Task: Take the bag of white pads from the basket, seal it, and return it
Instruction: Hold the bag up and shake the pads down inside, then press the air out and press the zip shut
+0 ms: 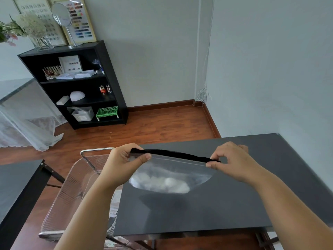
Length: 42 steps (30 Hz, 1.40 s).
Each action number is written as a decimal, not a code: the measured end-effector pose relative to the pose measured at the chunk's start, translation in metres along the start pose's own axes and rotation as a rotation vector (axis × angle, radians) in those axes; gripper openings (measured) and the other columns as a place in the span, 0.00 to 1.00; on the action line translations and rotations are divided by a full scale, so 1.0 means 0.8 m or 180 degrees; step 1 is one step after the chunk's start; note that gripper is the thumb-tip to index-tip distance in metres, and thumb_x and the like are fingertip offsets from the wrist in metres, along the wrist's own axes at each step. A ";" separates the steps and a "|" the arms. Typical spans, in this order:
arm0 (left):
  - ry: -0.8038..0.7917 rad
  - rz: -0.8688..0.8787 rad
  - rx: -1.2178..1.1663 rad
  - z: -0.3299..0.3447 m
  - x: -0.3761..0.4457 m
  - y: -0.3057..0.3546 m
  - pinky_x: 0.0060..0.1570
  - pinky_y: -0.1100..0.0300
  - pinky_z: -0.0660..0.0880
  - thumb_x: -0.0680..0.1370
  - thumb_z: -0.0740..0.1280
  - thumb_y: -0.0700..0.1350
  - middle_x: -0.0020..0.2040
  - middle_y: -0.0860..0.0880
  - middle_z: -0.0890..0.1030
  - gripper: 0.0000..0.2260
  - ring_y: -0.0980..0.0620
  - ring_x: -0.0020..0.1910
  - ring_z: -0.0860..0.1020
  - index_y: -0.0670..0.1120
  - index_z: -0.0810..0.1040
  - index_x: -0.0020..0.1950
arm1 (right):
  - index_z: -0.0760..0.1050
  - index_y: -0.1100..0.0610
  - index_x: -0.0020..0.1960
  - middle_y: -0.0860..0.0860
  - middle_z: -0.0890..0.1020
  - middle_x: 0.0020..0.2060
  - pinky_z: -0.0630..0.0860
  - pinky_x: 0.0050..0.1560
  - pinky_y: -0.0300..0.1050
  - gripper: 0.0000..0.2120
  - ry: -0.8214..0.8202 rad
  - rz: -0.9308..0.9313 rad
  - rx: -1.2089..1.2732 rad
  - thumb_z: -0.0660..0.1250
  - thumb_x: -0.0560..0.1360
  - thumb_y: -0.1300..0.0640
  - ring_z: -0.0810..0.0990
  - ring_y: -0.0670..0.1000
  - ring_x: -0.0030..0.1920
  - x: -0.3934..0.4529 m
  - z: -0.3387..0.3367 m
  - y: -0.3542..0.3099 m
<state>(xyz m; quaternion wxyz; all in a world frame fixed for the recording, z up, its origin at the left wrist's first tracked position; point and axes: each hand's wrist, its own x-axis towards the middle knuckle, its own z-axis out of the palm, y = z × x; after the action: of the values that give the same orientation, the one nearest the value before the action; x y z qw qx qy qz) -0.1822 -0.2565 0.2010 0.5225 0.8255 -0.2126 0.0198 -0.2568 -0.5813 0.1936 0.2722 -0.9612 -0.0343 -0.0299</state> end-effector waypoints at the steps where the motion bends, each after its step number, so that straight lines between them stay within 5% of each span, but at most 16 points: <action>1: 0.0026 -0.0102 -0.0192 -0.001 -0.003 -0.003 0.39 0.69 0.72 0.70 0.75 0.50 0.34 0.56 0.81 0.04 0.59 0.36 0.78 0.52 0.83 0.38 | 0.77 0.39 0.33 0.37 0.81 0.38 0.60 0.59 0.47 0.09 0.0012 0.0058 0.0242 0.73 0.71 0.44 0.72 0.38 0.53 -0.004 -0.004 0.005; 5: 0.0098 -0.0479 -0.1191 0.007 -0.017 -0.011 0.39 0.64 0.78 0.69 0.76 0.49 0.38 0.50 0.86 0.06 0.55 0.38 0.82 0.48 0.87 0.42 | 0.82 0.45 0.38 0.44 0.84 0.37 0.71 0.50 0.40 0.03 0.0133 0.0240 0.1654 0.75 0.69 0.48 0.78 0.45 0.41 -0.019 -0.012 0.018; 9: 0.0176 -0.1111 -0.1650 0.020 -0.015 -0.033 0.37 0.58 0.76 0.66 0.76 0.64 0.40 0.44 0.86 0.23 0.48 0.35 0.80 0.44 0.86 0.44 | 0.84 0.53 0.37 0.49 0.83 0.32 0.76 0.45 0.34 0.13 0.0702 0.0336 0.3008 0.74 0.63 0.43 0.80 0.47 0.38 -0.009 0.001 0.018; 13: 0.0207 -0.1977 -0.1847 0.053 0.008 -0.073 0.30 0.63 0.73 0.74 0.70 0.59 0.35 0.50 0.83 0.15 0.55 0.28 0.78 0.49 0.86 0.38 | 0.83 0.53 0.34 0.49 0.82 0.28 0.74 0.40 0.40 0.14 0.0962 0.1151 0.3244 0.75 0.62 0.42 0.76 0.48 0.33 0.027 0.045 0.036; 16: 0.0571 -0.2388 -0.1560 0.093 0.021 -0.105 0.37 0.59 0.70 0.81 0.62 0.55 0.39 0.50 0.80 0.15 0.54 0.33 0.78 0.48 0.83 0.47 | 0.80 0.59 0.36 0.48 0.79 0.29 0.71 0.40 0.42 0.18 0.1128 0.1847 0.2940 0.73 0.71 0.44 0.74 0.48 0.33 0.051 0.092 0.057; 18: 0.0568 -0.2305 -0.0697 0.116 0.020 -0.126 0.54 0.56 0.71 0.83 0.57 0.56 0.57 0.53 0.79 0.18 0.53 0.56 0.78 0.49 0.75 0.66 | 0.77 0.58 0.36 0.48 0.77 0.35 0.70 0.42 0.44 0.21 0.1162 0.2027 0.2484 0.65 0.76 0.42 0.73 0.48 0.37 0.059 0.121 0.067; 20: 0.0469 -0.2180 0.0470 0.134 0.008 -0.141 0.70 0.46 0.60 0.82 0.56 0.57 0.76 0.52 0.63 0.25 0.46 0.74 0.63 0.52 0.58 0.78 | 0.77 0.49 0.45 0.49 0.78 0.45 0.71 0.49 0.48 0.16 0.1002 0.1935 0.1710 0.56 0.78 0.40 0.76 0.50 0.46 0.059 0.149 0.071; 22: 0.0290 -0.1881 0.1176 0.155 -0.012 -0.147 0.71 0.43 0.56 0.81 0.56 0.58 0.79 0.54 0.56 0.27 0.45 0.76 0.58 0.54 0.54 0.79 | 0.69 0.52 0.70 0.54 0.71 0.68 0.66 0.66 0.56 0.23 0.0624 0.1825 0.0751 0.54 0.80 0.43 0.69 0.57 0.68 0.051 0.180 0.071; 24: -0.0106 -0.1667 0.1420 0.182 -0.035 -0.152 0.73 0.44 0.54 0.81 0.55 0.58 0.80 0.56 0.53 0.27 0.47 0.77 0.54 0.54 0.53 0.79 | 0.55 0.51 0.78 0.54 0.57 0.78 0.56 0.73 0.56 0.28 0.0253 0.1478 0.0102 0.53 0.81 0.44 0.56 0.58 0.76 0.039 0.210 0.066; 30: -0.0908 -0.1521 0.2030 0.226 -0.066 -0.181 0.75 0.47 0.39 0.83 0.48 0.57 0.80 0.56 0.40 0.27 0.50 0.78 0.37 0.51 0.46 0.80 | 0.42 0.49 0.79 0.51 0.37 0.79 0.37 0.75 0.54 0.30 -0.0769 0.0790 -0.0697 0.47 0.82 0.42 0.36 0.55 0.78 0.025 0.272 0.062; 35: -0.1435 -0.0972 0.2523 0.236 -0.057 -0.197 0.74 0.47 0.35 0.84 0.44 0.55 0.79 0.55 0.35 0.26 0.49 0.77 0.34 0.51 0.38 0.79 | 0.37 0.46 0.78 0.50 0.32 0.77 0.34 0.74 0.54 0.29 -0.0925 0.0742 -0.0973 0.43 0.81 0.41 0.34 0.54 0.77 0.027 0.293 0.070; 42: -0.1565 -0.0885 0.2548 0.241 -0.061 -0.214 0.72 0.46 0.32 0.83 0.42 0.56 0.76 0.57 0.28 0.25 0.50 0.74 0.28 0.57 0.29 0.74 | 0.28 0.42 0.75 0.47 0.28 0.75 0.31 0.72 0.53 0.29 -0.0896 0.0771 -0.1089 0.40 0.80 0.39 0.30 0.51 0.75 0.025 0.305 0.077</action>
<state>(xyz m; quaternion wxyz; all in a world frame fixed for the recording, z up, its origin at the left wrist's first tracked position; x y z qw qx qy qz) -0.1993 -0.3458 -0.0450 0.0962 0.9623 -0.1931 -0.1655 -0.2227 -0.5043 -0.0440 0.0997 -0.9850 0.0491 0.1317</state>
